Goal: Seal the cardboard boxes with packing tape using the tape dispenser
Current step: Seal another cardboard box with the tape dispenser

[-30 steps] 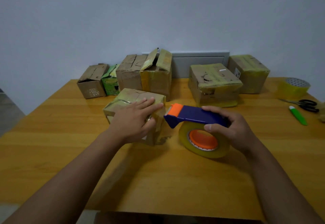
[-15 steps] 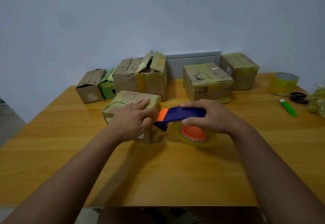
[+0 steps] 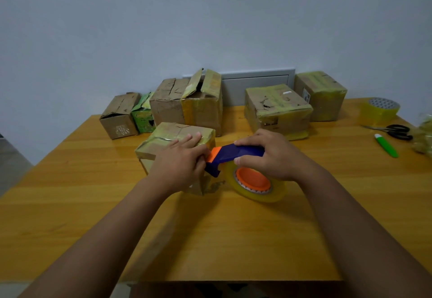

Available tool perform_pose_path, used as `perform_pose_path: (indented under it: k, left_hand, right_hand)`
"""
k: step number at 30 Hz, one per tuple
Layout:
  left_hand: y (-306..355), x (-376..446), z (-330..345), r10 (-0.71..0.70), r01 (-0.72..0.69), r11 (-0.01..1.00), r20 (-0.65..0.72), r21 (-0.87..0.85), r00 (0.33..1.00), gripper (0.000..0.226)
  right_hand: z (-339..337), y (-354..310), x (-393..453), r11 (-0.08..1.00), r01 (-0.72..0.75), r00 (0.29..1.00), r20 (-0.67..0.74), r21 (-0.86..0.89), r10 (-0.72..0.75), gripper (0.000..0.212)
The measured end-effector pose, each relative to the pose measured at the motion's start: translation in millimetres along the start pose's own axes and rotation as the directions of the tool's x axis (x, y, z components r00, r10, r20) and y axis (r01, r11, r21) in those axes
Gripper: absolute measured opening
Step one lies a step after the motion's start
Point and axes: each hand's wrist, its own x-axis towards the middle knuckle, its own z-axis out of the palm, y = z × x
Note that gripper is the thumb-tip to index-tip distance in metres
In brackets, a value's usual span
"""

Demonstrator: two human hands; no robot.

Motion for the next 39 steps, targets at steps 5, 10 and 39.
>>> perform_pose_path:
  k: [5, 10, 39]
  left_hand:
    - [1.5, 0.2, -1.5, -0.011, 0.011, 1.0, 0.003, -0.007, 1.0, 0.029]
    - [1.7, 0.8, -2.5, -0.014, 0.014, 1.0, 0.016, 0.002, 1.0, 0.03]
    - [0.3, 0.2, -4.3, -0.005, 0.005, 1.0, 0.024, 0.011, 1.0, 0.032]
  right_hand:
    - [0.2, -1.3, -1.4, 1.0, -0.015, 1.0, 0.008, 0.002, 0.015, 0.046]
    - [-3.7, -9.3, -0.1, 0.999, -0.019, 0.999, 0.026, -0.029, 0.02, 0.045]
    - [-3.9, -29.4, -5.0, 0.994, 0.005, 0.999, 0.035, -0.114, -0.001, 0.046]
